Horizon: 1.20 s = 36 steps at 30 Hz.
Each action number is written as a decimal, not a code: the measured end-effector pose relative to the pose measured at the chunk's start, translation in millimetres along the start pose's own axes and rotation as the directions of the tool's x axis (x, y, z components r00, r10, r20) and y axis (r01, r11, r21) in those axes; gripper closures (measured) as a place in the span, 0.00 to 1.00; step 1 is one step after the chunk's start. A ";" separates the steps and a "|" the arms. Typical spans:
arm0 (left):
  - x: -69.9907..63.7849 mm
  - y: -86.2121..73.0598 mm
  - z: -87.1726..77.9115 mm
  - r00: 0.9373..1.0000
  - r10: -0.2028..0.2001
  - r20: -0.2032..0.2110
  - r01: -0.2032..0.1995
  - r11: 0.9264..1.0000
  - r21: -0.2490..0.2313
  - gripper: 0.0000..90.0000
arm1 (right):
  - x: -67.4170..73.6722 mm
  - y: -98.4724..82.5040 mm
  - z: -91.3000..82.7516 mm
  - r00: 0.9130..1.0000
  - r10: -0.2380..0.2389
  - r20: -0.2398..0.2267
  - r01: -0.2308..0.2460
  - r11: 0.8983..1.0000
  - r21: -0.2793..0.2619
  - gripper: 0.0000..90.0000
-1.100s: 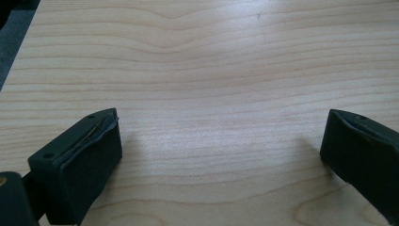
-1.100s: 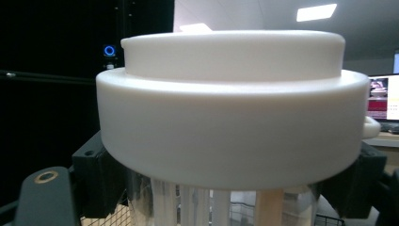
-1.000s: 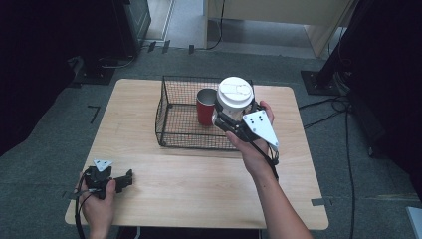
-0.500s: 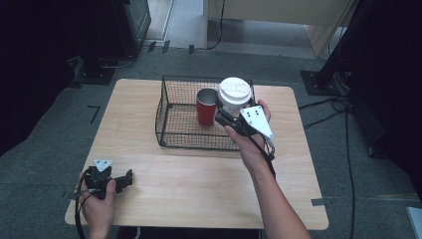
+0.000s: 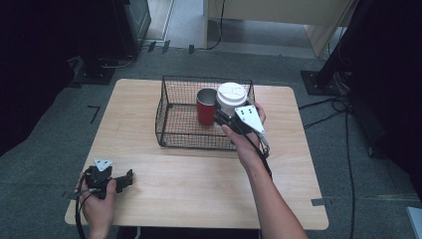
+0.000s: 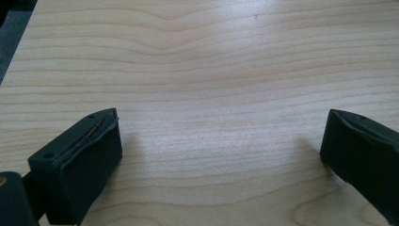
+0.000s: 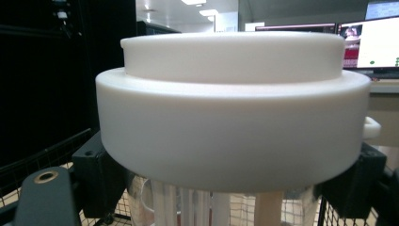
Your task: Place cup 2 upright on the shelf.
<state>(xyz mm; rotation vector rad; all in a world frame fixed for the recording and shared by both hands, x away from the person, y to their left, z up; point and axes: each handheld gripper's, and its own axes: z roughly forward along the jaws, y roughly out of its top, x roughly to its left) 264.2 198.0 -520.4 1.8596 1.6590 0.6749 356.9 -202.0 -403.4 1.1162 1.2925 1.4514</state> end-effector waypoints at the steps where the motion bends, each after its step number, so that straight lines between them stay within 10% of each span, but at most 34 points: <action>1: 0.0 0.0 0.0 1.000 0.000 0.000 0.000 1.000 -0.001 0.00 | 0.4 -1.1 1.2 1.000 0.000 0.002 0.000 1.000 0.007 0.18; 19: 0.1 0.0 0.0 1.000 0.001 0.000 -0.001 1.000 0.000 0.00 | 1.6 -20.4 17.2 1.000 0.001 0.009 -0.002 0.986 0.165 0.18; 36: 0.1 0.0 0.0 1.000 0.001 0.000 -0.001 1.000 0.000 0.00 | 4.6 -28.5 20.9 0.999 -0.022 -0.032 0.031 0.950 0.309 0.18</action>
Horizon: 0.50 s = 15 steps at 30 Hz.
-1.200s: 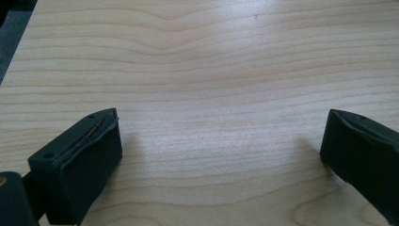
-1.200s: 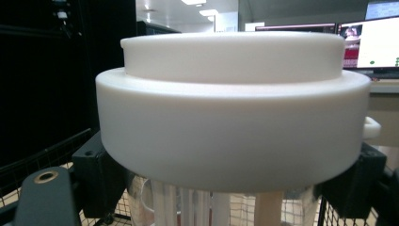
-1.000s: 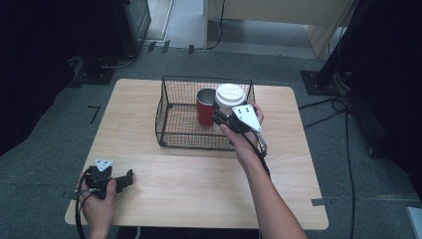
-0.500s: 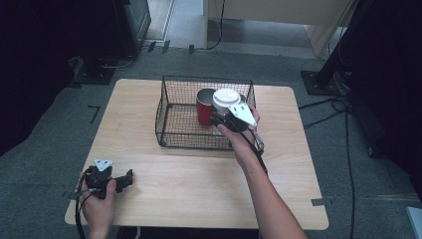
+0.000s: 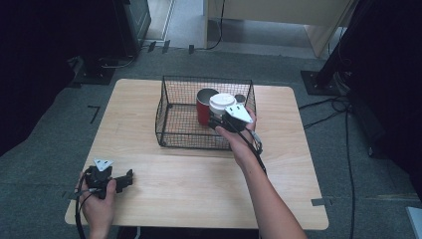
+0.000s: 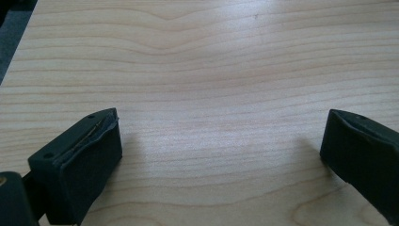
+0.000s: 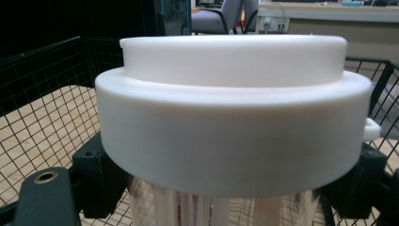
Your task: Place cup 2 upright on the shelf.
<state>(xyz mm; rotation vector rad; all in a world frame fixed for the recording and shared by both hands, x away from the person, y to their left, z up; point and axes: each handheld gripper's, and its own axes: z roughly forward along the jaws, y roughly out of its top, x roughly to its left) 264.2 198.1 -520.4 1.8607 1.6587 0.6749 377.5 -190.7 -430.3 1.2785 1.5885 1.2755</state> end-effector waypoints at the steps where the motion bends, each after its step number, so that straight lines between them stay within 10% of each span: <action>1: 0.0 0.0 0.0 1.000 0.000 0.000 0.000 1.000 0.000 0.00 | -0.2 -0.6 0.5 1.000 0.002 -0.002 -0.002 1.000 0.004 0.18; 15: 0.0 0.0 0.0 1.000 0.000 0.000 0.000 1.000 0.000 0.00 | -3.8 -1.3 6.6 0.998 0.069 0.000 -0.069 0.996 -0.049 0.18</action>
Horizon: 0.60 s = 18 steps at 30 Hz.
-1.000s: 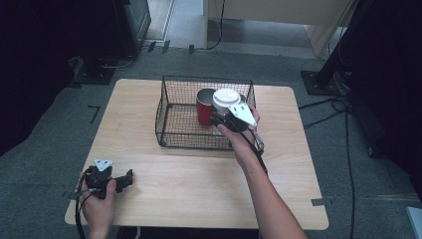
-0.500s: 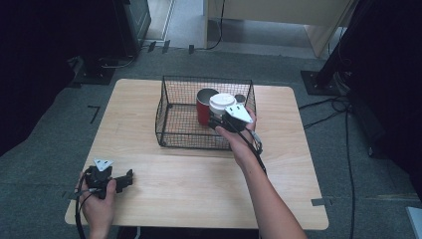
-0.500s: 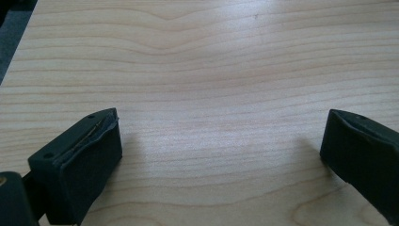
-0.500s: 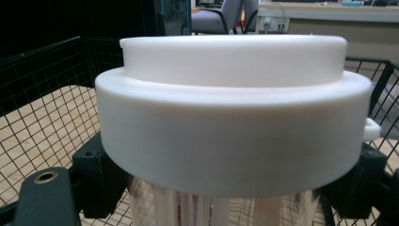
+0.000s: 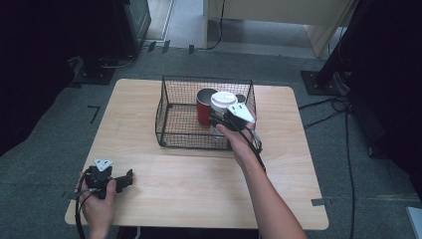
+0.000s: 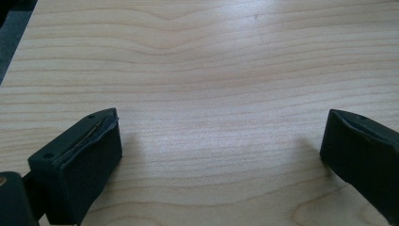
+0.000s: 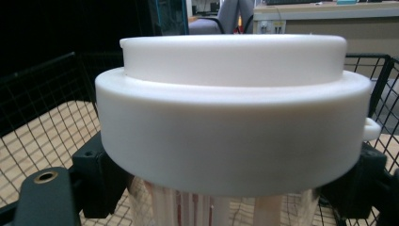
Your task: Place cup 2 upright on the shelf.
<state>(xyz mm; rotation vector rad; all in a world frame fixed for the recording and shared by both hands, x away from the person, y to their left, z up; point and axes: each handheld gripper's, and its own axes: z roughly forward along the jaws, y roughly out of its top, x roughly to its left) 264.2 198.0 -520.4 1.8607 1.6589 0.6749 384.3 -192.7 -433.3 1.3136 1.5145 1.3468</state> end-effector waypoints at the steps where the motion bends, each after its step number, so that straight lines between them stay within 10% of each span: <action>1: 0.0 0.0 0.0 1.000 0.000 0.000 0.000 1.000 0.000 0.00 | 0.1 0.4 0.3 1.000 0.008 -0.002 -0.008 1.000 -0.004 0.18; 18: 0.1 0.0 0.0 1.000 0.000 0.000 0.000 1.000 0.000 0.00 | 3.2 -11.8 -2.8 0.999 -0.054 0.007 0.054 0.998 0.026 0.17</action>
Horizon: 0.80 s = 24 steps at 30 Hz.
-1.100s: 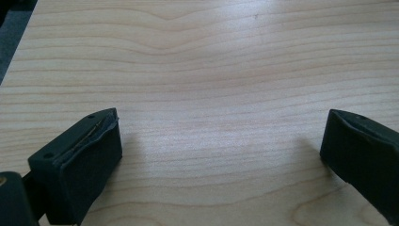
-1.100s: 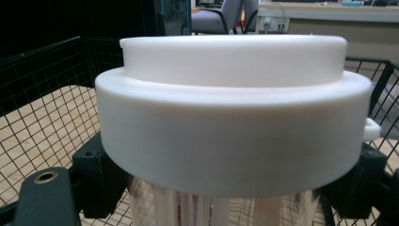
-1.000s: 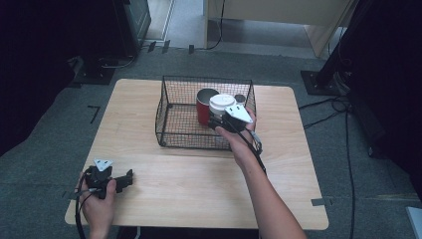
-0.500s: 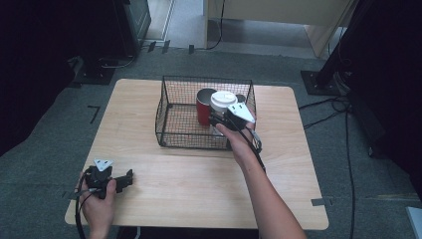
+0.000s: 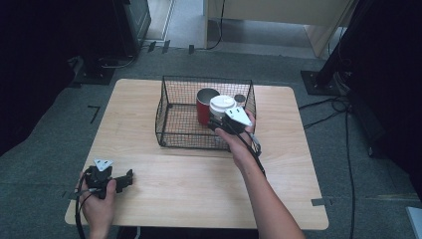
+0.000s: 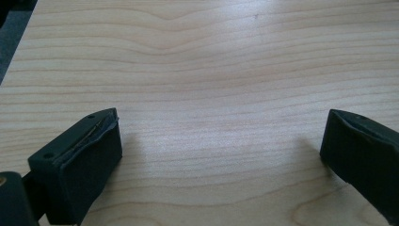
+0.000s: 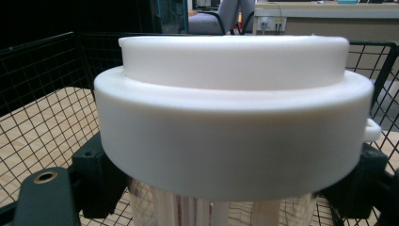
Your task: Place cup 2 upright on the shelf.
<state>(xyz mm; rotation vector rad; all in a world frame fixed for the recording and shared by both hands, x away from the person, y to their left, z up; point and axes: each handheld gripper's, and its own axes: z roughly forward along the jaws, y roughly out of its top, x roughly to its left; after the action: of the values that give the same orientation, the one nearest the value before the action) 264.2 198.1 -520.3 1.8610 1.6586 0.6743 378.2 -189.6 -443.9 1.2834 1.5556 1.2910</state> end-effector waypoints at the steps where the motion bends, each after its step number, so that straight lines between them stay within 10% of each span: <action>1: 0.0 0.0 0.1 1.000 0.000 0.000 0.000 1.000 -0.001 0.00 | 0.5 -0.5 -1.0 1.000 -0.007 -0.002 0.007 1.000 0.001 0.17; 24: 0.1 0.0 0.0 1.000 0.001 0.000 -0.001 1.000 0.000 0.00 | -8.2 -10.4 -21.8 0.996 -0.063 -0.064 0.064 0.998 0.027 0.13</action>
<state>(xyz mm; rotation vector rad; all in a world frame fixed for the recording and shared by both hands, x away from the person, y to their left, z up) 264.2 198.1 -520.4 1.8622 1.6578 0.6746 357.2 -202.8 -449.5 1.2117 1.6511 1.2841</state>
